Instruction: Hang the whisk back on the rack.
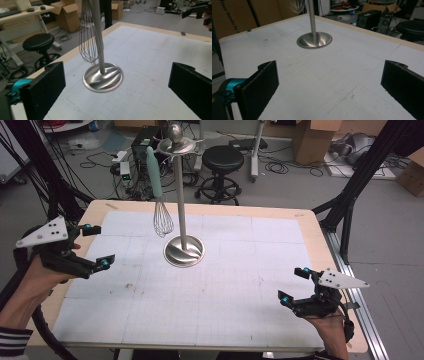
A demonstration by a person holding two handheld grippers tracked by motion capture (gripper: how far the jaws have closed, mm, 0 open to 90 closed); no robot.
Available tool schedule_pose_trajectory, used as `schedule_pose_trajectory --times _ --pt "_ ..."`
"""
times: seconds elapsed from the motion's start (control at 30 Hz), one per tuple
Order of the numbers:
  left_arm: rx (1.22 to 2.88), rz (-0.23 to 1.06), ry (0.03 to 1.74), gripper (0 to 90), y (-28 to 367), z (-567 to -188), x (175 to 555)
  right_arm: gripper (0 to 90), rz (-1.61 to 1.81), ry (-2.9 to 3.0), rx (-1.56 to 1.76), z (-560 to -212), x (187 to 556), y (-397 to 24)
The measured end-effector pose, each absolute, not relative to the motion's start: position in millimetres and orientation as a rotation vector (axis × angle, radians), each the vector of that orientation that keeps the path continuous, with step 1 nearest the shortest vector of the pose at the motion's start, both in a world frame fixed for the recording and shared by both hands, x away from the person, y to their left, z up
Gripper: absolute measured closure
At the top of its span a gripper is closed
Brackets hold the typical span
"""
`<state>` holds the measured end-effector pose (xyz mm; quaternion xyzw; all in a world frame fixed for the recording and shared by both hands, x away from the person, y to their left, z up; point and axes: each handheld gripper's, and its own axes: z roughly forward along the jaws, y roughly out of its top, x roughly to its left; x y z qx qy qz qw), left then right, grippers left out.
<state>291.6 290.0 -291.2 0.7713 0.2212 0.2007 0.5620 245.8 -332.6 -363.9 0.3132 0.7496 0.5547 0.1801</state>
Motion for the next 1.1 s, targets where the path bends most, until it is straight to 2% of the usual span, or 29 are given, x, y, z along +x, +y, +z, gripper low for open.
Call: schedule_pose_trajectory --times 0.43,0.83,1.1 --pt "1.817 0.464 0.539 1.7 286.8 -340.7 275.8 0.4 1.564 2.123 0.888 -365.1 245.4 -332.1" --pt "1.778 0.419 0.53 1.7 291.7 -364.3 261.5 0.5 1.561 2.134 0.881 -366.1 245.5 -331.0" --pt "1.813 0.408 0.543 1.7 287.2 -376.2 263.0 0.5 1.559 2.142 0.878 -366.9 246.6 -328.3"
